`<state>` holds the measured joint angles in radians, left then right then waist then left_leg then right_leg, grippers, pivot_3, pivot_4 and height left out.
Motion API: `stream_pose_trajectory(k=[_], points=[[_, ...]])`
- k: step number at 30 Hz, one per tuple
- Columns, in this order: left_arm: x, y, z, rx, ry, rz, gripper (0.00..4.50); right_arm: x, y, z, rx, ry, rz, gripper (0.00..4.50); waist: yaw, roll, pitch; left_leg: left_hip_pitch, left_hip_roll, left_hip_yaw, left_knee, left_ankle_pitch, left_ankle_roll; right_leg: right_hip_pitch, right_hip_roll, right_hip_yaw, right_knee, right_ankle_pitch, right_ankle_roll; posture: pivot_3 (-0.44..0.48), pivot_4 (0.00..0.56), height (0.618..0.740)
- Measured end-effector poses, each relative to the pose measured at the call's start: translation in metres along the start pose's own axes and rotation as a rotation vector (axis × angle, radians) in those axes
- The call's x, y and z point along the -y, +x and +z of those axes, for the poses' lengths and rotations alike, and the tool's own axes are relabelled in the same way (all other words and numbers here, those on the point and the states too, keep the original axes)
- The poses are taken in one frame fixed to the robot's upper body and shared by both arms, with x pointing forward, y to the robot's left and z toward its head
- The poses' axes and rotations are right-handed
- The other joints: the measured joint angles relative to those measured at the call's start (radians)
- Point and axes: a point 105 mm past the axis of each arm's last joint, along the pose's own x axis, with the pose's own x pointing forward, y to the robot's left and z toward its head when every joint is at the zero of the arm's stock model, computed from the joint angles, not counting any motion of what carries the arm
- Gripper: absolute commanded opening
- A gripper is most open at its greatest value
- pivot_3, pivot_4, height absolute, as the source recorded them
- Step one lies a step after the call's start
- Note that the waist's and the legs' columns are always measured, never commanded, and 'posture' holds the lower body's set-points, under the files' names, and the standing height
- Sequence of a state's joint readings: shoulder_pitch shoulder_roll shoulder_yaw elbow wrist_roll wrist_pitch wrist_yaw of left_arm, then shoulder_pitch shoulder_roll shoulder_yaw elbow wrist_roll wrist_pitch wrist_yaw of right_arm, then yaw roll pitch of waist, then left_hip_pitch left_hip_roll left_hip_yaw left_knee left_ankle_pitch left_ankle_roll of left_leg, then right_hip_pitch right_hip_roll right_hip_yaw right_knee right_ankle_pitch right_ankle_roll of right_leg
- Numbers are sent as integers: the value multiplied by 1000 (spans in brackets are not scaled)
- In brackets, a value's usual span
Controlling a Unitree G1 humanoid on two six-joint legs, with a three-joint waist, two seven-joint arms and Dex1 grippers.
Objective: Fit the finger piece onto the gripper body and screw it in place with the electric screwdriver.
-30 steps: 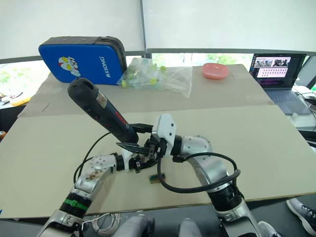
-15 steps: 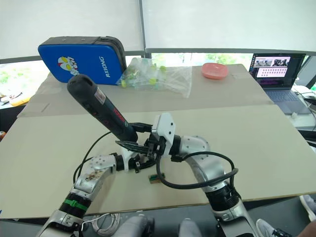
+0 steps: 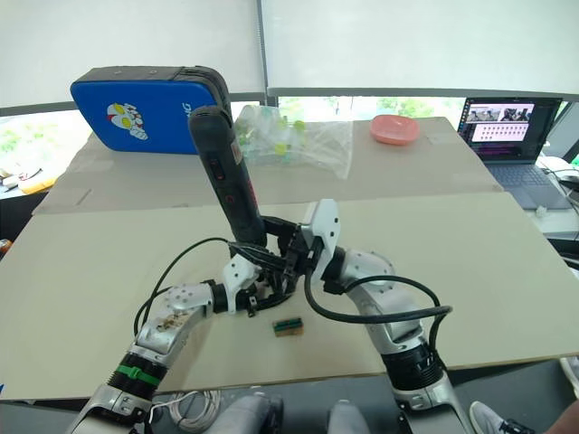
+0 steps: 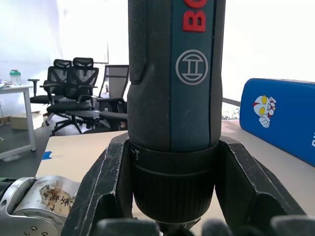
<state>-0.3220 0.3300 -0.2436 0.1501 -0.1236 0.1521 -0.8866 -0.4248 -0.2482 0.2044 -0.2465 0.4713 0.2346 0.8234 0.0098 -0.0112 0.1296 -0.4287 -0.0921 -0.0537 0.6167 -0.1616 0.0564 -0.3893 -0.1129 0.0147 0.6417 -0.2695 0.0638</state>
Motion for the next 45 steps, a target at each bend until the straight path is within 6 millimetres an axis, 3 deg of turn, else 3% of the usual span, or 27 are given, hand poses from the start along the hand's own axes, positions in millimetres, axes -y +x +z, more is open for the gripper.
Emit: stream_pose_trajectory(k=[25,45], points=[[-1,0,-1,-9,5,-3,2294,-8,6,-11,-50,1,7,1908,1,0,-2,5,0,0,-3,0,0,2,-1,0,0,0,-1,0,150,740],[-1,0,-1,-12,7,-5,2294,-8,4,-8,-45,-35,24,1908,1,0,-3,5,0,0,-5,0,0,2,-1,0,-1,0,-1,0,150,740]])
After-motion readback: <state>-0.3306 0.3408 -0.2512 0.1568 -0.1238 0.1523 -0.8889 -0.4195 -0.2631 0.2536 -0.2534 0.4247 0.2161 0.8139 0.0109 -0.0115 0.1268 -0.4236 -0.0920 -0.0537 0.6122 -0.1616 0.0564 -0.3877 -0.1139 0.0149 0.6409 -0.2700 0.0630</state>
